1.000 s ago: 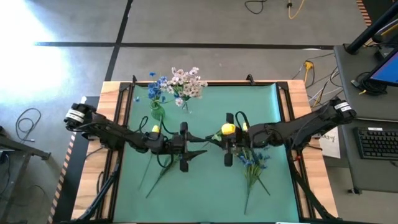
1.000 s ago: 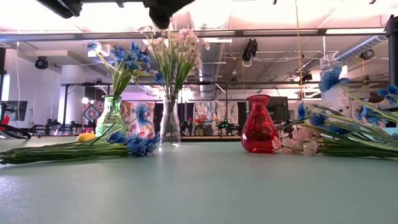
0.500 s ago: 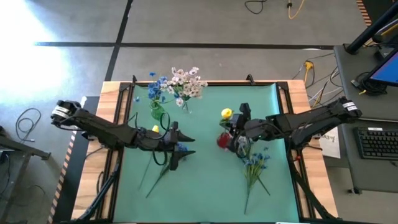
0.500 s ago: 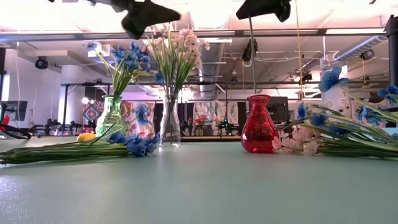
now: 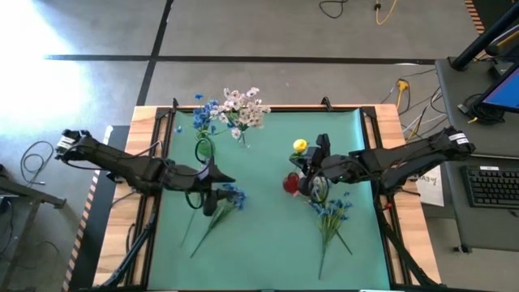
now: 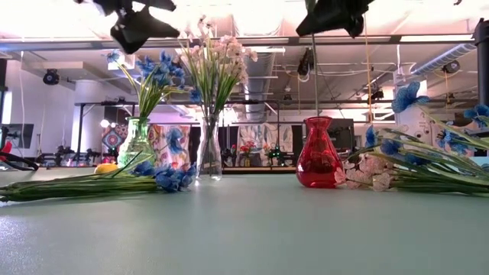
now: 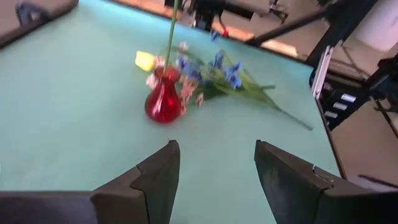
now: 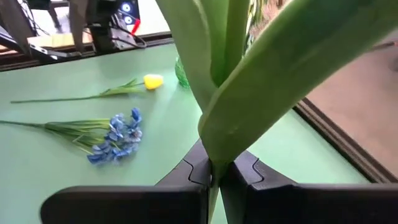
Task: Sort flowers into vase by color
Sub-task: Put the top yellow flower into the red vase
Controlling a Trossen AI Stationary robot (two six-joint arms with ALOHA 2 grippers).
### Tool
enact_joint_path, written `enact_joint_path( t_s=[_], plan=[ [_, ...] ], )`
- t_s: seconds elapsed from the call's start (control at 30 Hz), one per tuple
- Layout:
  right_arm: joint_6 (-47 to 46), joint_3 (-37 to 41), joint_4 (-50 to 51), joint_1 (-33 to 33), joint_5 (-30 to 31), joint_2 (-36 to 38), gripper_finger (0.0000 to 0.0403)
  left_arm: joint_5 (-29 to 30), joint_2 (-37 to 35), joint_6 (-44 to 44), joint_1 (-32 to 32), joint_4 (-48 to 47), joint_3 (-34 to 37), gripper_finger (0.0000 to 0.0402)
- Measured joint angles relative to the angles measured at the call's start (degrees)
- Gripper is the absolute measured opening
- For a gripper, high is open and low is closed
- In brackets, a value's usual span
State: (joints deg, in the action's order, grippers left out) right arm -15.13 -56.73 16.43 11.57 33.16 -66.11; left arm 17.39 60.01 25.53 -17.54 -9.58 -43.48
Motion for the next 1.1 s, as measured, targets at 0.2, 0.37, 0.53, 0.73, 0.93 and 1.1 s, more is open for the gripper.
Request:
enact_joint_path(
  t_s=[0.2,0.37,0.53,0.73,0.93,1.1],
  plan=[
    [-1.73,1.54,-0.73,0.00,0.09,-0.01,0.0013,-0.07,-0.13,2.04,-0.68,-3.88,0.00,0.0196],
    [-2.00,1.98,-0.94,0.00,0.42,-0.01,0.0013,-0.02,-0.13,2.04,-0.67,-3.94,0.00,0.0196],
    [-2.11,2.05,-0.92,0.00,1.51,-0.04,0.0013,0.00,-0.12,2.04,-0.67,-4.00,0.00,0.0196],
    [-7.01,2.93,-2.67,0.00,3.33,-0.06,0.0013,0.02,-0.12,2.04,-0.65,-5.05,0.00,0.0196],
    [-8.88,3.34,-2.64,0.00,3.33,-0.35,0.0013,0.02,-0.13,2.04,-0.65,-5.21,0.00,0.0196],
    [-8.99,3.41,-2.61,0.00,2.91,-1.13,0.0013,0.04,-0.11,2.04,-0.65,-5.23,0.00,0.0196]
  ],
)
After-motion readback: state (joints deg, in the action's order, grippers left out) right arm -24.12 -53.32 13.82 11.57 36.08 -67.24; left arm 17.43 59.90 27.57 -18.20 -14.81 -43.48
